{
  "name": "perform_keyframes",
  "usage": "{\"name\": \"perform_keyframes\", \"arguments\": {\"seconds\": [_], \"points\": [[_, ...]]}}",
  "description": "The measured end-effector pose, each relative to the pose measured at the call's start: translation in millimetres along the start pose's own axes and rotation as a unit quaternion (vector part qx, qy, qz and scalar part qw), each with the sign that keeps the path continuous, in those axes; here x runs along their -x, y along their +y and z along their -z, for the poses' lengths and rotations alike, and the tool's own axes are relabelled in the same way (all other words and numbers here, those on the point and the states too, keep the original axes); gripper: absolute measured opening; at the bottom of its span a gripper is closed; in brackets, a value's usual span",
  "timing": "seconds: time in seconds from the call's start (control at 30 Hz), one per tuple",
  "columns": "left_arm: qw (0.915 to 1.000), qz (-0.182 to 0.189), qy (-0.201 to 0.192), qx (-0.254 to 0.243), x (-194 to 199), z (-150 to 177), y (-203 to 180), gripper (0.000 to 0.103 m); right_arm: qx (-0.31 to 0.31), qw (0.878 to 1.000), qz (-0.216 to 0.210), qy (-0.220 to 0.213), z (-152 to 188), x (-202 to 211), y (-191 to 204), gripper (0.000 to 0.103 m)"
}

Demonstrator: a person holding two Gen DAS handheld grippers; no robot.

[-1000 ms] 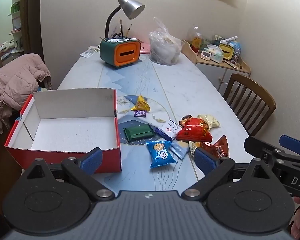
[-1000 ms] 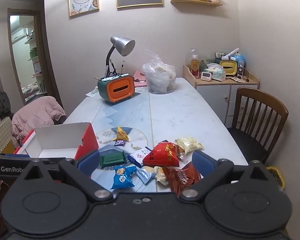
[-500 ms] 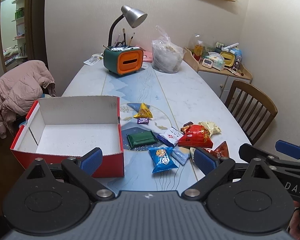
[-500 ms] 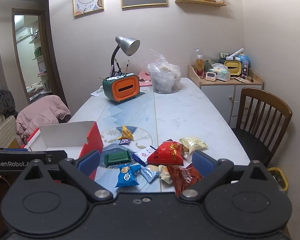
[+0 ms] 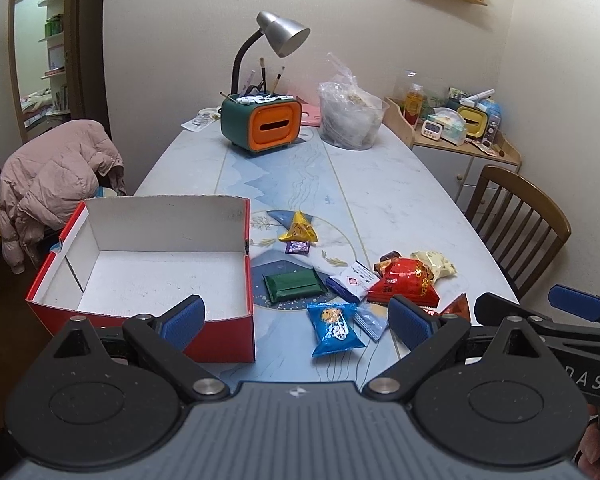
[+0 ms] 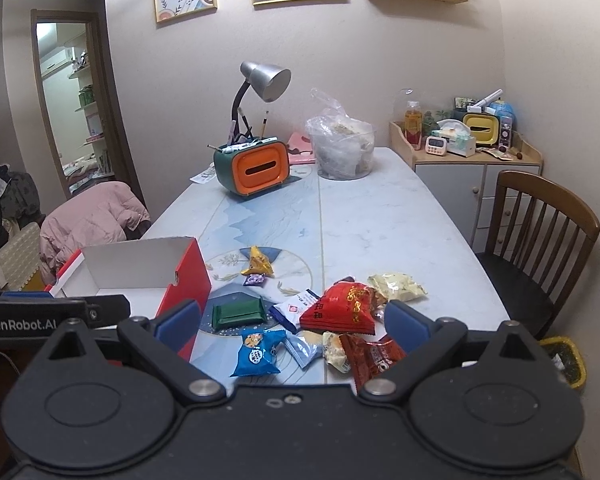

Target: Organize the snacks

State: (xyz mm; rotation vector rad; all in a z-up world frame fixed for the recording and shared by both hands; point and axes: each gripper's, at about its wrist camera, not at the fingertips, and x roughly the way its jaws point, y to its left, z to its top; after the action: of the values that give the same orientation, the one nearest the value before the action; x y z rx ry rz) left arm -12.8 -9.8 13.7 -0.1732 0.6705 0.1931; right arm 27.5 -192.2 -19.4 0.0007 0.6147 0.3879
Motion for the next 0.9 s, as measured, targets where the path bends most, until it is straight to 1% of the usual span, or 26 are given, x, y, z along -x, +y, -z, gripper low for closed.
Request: {"name": "perform_keyframes", "arguments": {"seconds": [0.4,0.9], "points": [[0.9999,-0.015,0.004,0.002,-15.0,-5.7,-12.7,0.099,-0.001,1.000,-0.016,0.013,-7.7,-16.6,-18.1,0.098],[0.9996,-0.024,0.010,0.004,-27.0,-10.8,-26.2,0.099,0.002,0.999,-0.029,0.019,-12.6,-27.8,-37.5,0.097]]}}
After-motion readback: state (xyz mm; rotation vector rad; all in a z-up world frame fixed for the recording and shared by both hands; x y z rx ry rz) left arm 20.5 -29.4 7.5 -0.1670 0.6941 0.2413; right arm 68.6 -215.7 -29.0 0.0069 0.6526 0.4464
